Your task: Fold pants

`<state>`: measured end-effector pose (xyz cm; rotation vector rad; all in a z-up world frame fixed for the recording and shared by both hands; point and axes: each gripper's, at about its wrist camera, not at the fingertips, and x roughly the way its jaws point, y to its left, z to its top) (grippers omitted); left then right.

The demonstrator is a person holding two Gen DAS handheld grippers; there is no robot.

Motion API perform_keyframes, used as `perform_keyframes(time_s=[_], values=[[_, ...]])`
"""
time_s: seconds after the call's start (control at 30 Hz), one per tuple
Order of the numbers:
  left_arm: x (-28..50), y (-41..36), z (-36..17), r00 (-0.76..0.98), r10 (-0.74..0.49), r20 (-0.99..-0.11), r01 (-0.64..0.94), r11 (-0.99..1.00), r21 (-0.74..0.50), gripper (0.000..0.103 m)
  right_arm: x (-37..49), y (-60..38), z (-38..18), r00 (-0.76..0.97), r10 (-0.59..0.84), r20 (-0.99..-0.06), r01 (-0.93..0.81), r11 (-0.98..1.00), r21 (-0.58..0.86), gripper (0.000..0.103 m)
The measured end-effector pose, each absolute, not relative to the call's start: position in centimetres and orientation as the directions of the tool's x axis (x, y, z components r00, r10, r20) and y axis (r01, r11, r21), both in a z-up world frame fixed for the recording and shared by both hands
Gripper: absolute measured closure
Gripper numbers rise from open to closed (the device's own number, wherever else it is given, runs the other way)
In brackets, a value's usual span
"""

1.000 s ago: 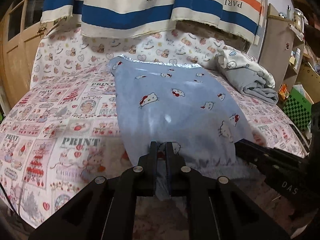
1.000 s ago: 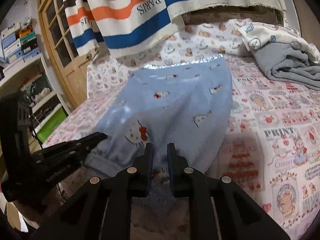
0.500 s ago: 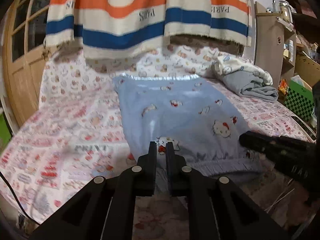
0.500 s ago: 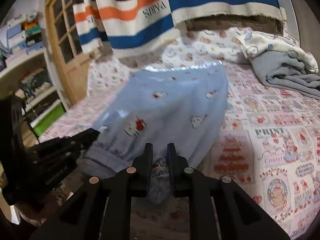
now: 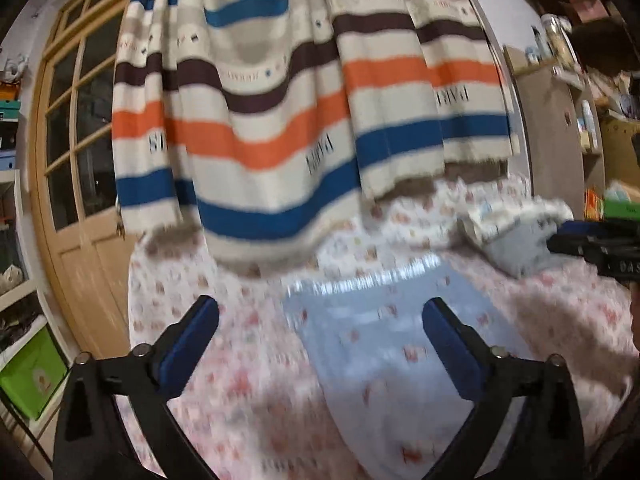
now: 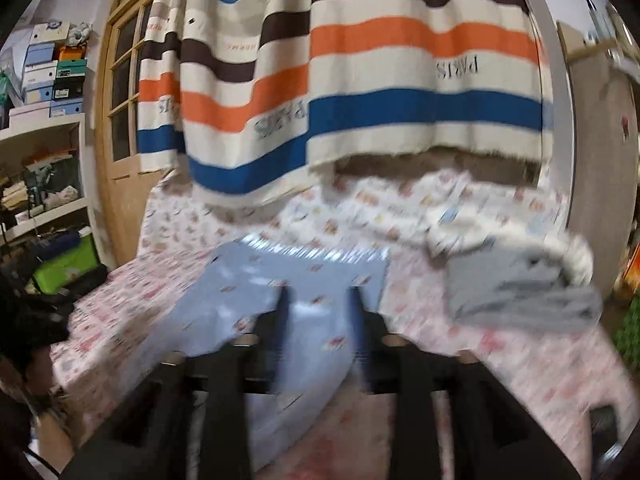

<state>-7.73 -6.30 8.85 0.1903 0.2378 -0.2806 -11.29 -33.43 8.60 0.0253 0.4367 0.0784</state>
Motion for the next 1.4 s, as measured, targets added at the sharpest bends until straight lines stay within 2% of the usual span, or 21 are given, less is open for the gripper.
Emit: perform_keyframes(time_s=[0.17, 0.27, 0.4, 0.53, 0.67, 0.73, 0.8, 0.9, 0.97, 1.07, 1.27, 1.4], values=[[-4.3, -6.9, 11.7, 0.954, -0.240, -0.177, 0.273, 0.944, 0.186, 0.001, -7.3, -37.4, 9.7, 0.863, 0.164, -0.477, -0.094, 0.981, 0.168, 0.040], [-1.4, -7.5, 12.6, 0.954, -0.250, -0.165, 0.278, 0.943, 0.184, 0.001, -3.7, -38.8, 9.1, 0.816, 0.237, -0.527, -0.125, 0.963, 0.240, 0.040], [3.0, -8.3, 12.7, 0.946, -0.246, -0.210, 0.281, 0.947, 0.158, 0.001, 1.4, -39.5, 7.4, 0.754, 0.274, -0.597, -0.118, 0.951, 0.287, 0.040], [8.3, -9.0, 10.9, 0.928, -0.204, -0.312, 0.260, 0.954, 0.151, 0.002, 6.8, -39.7, 4.6, 0.710, 0.223, -0.668, -0.084, 0.969, 0.233, 0.044], [13.6, -9.2, 7.7, 0.894, -0.152, -0.422, 0.235, 0.960, 0.152, 0.007, 11.1, -40.2, 1.6, 0.654, 0.202, -0.729, -0.068, 0.976, 0.209, 0.054], [16.1, -9.0, 5.9, 0.855, -0.147, -0.497, 0.240, 0.962, 0.128, 0.009, 13.0, -40.4, 0.1, 0.625, 0.182, -0.759, -0.045, 0.979, 0.197, 0.054], [17.5, -8.6, 4.6, 0.826, -0.138, -0.547, 0.231, 0.967, 0.106, 0.015, 14.1, -40.4, -0.9, 0.609, 0.173, -0.774, -0.040, 0.981, 0.187, 0.054], [17.5, -8.2, 3.0, 0.845, -0.083, -0.529, 0.180, 0.974, 0.135, 0.016, 15.4, -40.3, -2.2, 0.588, 0.184, -0.788, -0.055, 0.981, 0.188, 0.054], [17.9, -8.3, 2.4, 0.823, -0.107, -0.558, 0.217, 0.967, 0.134, 0.016, 16.0, -40.1, -2.7, 0.579, 0.174, -0.797, -0.056, 0.983, 0.174, 0.054], [18.0, -8.2, 2.3, 0.828, -0.100, -0.551, 0.203, 0.971, 0.128, 0.016, 17.2, -39.9, -3.8, 0.553, 0.179, -0.814, -0.057, 0.982, 0.177, 0.054], [18.1, -8.5, 1.9, 0.831, -0.092, -0.548, 0.213, 0.963, 0.162, 0.016, 19.8, -40.8, -5.5, 0.562, 0.248, -0.789, -0.043, 0.962, 0.271, 0.054], [18.9, -7.9, 1.5, 0.814, -0.093, -0.573, 0.202, 0.971, 0.130, 0.016, 20.9, -40.5, -5.7, 0.547, 0.320, -0.773, -0.094, 0.942, 0.323, 0.054]])
